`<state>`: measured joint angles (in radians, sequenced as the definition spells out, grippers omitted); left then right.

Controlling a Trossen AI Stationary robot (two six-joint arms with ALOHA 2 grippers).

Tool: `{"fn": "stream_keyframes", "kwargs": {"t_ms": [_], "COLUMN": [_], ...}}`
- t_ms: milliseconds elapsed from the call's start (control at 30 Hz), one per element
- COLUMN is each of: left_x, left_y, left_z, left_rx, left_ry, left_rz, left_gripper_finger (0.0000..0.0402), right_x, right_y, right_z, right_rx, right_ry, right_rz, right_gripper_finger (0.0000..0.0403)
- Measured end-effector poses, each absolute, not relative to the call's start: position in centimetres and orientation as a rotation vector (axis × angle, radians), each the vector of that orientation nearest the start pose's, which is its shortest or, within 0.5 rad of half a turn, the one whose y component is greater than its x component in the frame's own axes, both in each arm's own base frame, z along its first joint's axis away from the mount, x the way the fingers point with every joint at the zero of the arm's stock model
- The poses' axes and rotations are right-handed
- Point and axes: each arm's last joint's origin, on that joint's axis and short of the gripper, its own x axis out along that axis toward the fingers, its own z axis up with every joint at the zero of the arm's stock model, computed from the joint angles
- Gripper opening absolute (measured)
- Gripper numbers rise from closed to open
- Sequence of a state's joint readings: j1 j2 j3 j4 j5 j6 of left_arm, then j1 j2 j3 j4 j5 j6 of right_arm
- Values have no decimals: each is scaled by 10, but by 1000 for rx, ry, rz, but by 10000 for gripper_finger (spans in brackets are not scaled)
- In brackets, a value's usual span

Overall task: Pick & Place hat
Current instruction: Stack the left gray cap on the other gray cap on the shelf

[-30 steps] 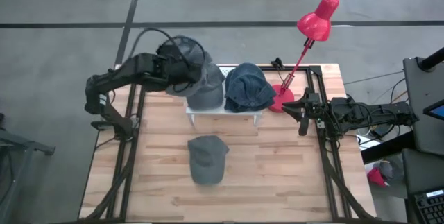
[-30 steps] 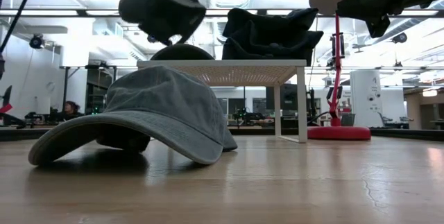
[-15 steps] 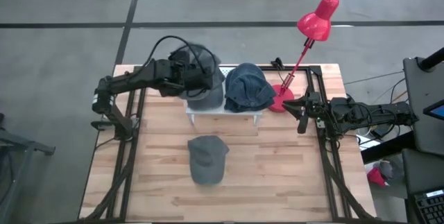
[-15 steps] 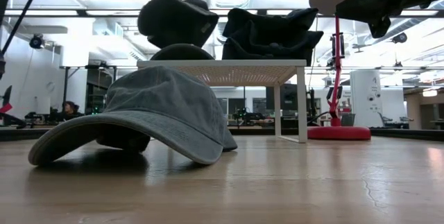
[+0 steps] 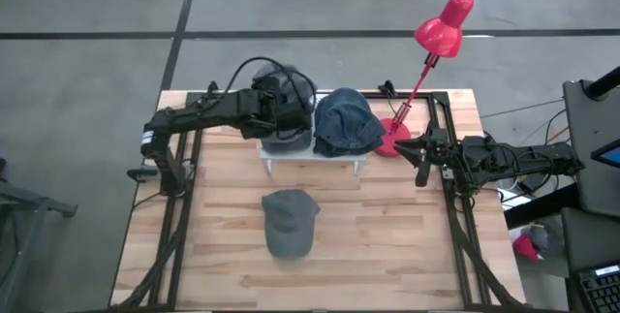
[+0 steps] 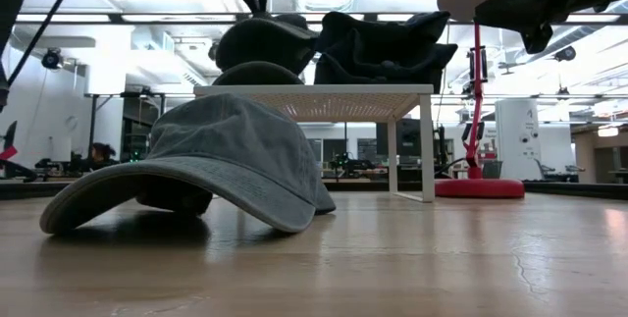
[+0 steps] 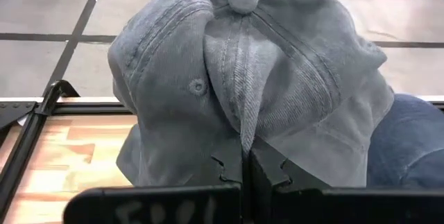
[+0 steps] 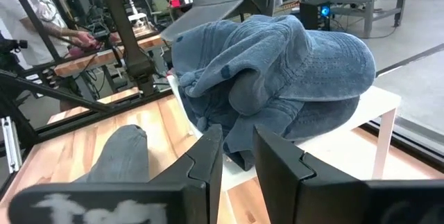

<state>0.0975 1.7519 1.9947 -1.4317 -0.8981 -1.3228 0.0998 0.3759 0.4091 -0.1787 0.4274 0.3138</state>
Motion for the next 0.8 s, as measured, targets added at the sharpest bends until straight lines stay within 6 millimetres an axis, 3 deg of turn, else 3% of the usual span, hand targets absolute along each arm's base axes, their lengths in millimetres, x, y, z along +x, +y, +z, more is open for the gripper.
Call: {"fn": "stream_keyframes", "kwargs": {"t_ms": [467,800], "left_x": [340,330], "left_y": [54,44], "left_z": [376,413], "left_rx": [-567,-511], "left_ry": [416,302], "left_rz": [1432,1396], "left_gripper_finger": [0,0], "right_x": [111,111], "right_y": [-1,-1], "right_z": [255,255], "right_rx": [299,299], "right_ry": [86,86], "right_rz": [-344,-342], "right_gripper_finger": [81,88]}}
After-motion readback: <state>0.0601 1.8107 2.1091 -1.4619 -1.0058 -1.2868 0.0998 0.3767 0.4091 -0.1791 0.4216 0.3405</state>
